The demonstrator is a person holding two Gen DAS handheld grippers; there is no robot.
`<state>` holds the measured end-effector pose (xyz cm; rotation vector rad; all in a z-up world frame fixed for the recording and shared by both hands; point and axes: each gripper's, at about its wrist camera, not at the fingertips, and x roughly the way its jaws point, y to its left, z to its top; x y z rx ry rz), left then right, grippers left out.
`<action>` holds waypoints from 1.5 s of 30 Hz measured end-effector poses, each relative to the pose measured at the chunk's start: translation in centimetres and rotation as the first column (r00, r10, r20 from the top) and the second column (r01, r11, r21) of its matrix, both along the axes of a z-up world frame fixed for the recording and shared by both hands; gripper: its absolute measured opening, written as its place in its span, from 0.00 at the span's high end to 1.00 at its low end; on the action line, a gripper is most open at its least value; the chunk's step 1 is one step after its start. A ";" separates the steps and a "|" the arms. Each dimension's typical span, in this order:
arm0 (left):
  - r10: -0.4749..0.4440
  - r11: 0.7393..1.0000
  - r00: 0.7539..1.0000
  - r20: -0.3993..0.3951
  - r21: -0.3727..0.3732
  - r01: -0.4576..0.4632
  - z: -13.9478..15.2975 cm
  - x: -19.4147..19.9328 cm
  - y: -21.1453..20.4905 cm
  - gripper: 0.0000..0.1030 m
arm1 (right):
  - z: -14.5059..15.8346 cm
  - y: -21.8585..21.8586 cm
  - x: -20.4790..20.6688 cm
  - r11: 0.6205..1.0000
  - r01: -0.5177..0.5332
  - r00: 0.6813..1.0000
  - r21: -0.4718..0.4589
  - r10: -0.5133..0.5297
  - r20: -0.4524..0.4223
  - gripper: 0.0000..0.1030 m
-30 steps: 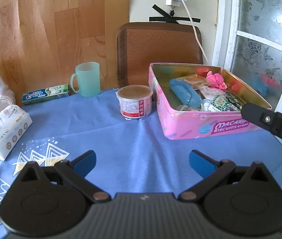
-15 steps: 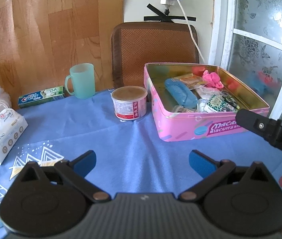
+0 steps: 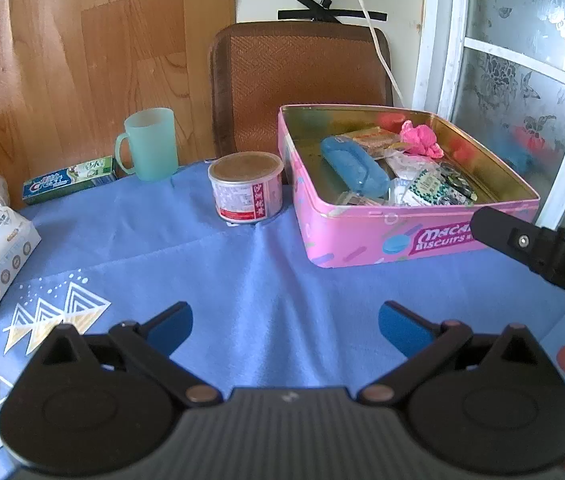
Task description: Organize soft objects
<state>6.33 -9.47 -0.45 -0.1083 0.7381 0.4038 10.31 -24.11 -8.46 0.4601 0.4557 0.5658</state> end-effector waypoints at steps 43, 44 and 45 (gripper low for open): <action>-0.006 1.000 0.998 -0.057 0.014 0.007 -1.1 1.7 -0.9 0.00 | -0.9 -0.7 1.0 1.000 0.014 0.999 0.013 -0.013 -0.035 0.00; -0.006 1.000 0.998 -0.056 0.014 0.007 -1.2 1.6 -0.8 0.00 | -0.9 -0.7 1.0 1.000 0.014 0.999 0.013 -0.013 -0.034 0.00; -0.005 1.000 0.998 -0.056 0.013 0.006 -1.1 1.6 -0.8 0.00 | -0.9 -0.7 1.0 1.000 0.014 0.999 0.013 -0.013 -0.034 0.00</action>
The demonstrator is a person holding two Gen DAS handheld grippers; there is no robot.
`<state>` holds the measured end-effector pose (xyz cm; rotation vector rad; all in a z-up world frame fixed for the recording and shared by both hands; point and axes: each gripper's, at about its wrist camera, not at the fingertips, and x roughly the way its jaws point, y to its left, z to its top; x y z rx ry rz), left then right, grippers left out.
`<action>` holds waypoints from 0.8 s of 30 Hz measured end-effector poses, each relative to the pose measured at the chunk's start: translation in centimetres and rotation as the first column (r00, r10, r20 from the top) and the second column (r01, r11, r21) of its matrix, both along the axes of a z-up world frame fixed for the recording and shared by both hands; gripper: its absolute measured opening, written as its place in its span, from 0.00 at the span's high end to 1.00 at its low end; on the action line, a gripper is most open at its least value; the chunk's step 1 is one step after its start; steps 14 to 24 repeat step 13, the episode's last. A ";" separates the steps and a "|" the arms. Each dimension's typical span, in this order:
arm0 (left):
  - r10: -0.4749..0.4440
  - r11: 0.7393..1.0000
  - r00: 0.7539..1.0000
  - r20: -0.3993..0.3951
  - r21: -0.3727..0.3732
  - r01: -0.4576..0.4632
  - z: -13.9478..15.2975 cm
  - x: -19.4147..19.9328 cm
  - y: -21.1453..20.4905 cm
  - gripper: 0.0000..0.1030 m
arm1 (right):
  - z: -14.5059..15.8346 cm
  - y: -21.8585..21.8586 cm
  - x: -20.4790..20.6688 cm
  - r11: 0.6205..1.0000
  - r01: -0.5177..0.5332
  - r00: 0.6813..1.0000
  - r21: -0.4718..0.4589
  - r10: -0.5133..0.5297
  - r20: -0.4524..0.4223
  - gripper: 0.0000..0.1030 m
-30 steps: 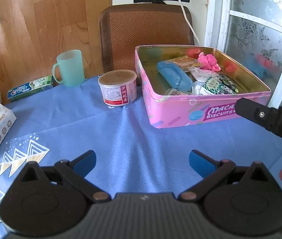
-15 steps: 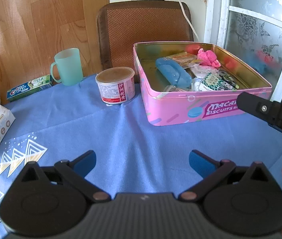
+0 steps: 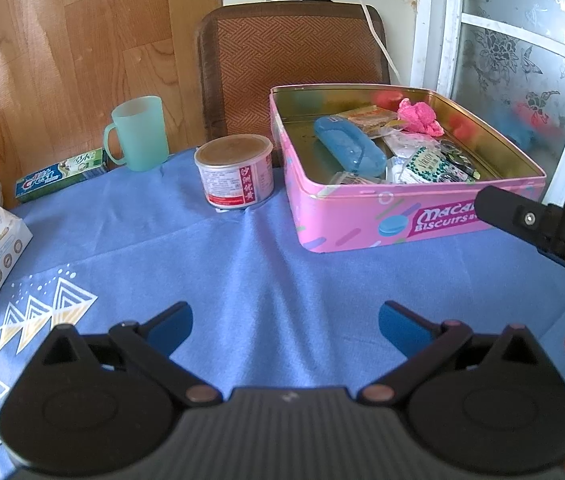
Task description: Organize soft objects
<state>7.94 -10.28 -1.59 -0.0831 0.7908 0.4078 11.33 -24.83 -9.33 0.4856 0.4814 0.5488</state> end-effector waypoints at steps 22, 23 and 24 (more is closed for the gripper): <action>-0.003 1.000 0.999 0.035 0.008 0.002 0.2 -0.6 0.2 0.00 | 0.0 0.6 -0.1 1.000 -0.008 1.000 -0.013 0.008 0.001 0.00; -0.003 1.000 0.999 0.035 0.008 0.002 0.2 -0.6 0.2 0.00 | 0.0 0.6 -0.1 1.000 -0.008 1.000 -0.013 0.008 0.001 0.00; -0.003 1.000 0.999 0.035 0.008 0.002 0.2 -0.6 0.2 0.00 | 0.0 0.6 -0.1 1.000 -0.008 1.000 -0.013 0.008 0.001 0.00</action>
